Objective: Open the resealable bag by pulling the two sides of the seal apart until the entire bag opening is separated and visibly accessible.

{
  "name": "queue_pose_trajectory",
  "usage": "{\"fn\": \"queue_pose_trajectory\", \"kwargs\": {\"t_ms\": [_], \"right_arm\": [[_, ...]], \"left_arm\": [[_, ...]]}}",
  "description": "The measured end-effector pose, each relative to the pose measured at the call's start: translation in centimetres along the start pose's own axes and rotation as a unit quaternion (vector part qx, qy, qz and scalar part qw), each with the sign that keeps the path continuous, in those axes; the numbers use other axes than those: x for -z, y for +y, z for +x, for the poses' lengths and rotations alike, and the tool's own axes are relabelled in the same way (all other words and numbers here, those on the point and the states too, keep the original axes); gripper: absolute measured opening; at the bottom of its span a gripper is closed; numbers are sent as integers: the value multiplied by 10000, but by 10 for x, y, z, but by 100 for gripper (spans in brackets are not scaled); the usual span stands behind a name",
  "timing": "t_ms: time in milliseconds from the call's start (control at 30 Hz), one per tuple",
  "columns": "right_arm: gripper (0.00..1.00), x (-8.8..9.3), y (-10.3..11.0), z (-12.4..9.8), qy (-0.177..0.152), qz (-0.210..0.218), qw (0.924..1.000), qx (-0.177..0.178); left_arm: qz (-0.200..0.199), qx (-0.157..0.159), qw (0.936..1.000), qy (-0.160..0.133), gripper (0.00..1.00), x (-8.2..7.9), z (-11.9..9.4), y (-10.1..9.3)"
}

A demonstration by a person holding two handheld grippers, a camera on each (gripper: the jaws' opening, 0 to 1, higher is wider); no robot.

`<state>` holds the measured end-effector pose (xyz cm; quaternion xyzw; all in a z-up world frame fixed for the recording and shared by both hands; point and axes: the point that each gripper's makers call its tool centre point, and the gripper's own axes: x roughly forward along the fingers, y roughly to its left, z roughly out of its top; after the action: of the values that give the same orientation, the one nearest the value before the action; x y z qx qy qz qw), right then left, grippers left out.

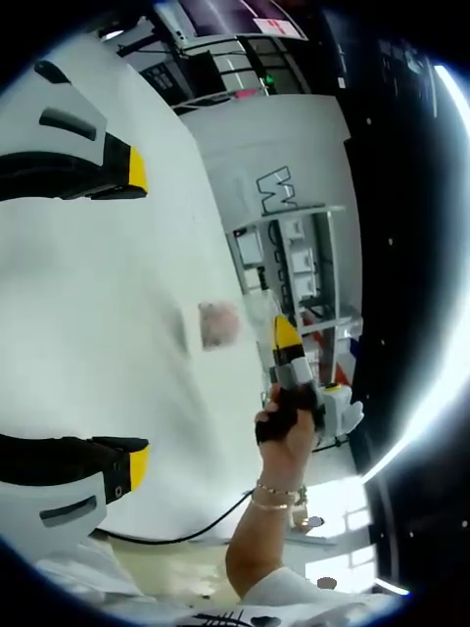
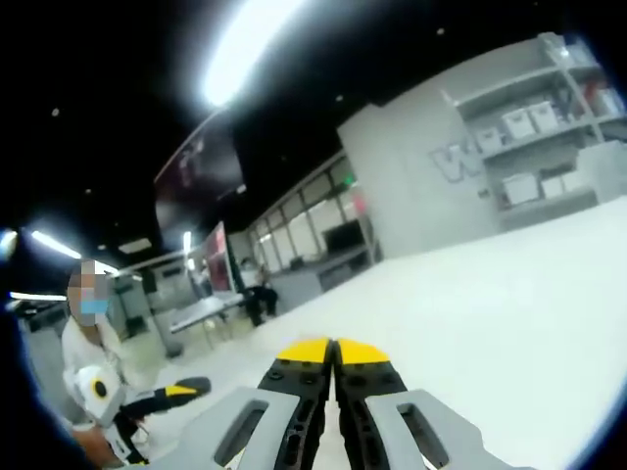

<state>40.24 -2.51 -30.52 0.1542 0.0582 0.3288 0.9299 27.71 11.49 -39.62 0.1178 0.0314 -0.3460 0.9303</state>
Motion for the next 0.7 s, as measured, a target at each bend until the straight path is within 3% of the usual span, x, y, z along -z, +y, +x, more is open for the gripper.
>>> {"fn": "queue_pose_trajectory", "kwargs": {"t_ms": [700], "right_arm": [[0, -5, -27, 30, 51, 49, 9997, 224]], "left_arm": [[-56, -11, 10000, 6, 100, 1, 0, 3]]}}
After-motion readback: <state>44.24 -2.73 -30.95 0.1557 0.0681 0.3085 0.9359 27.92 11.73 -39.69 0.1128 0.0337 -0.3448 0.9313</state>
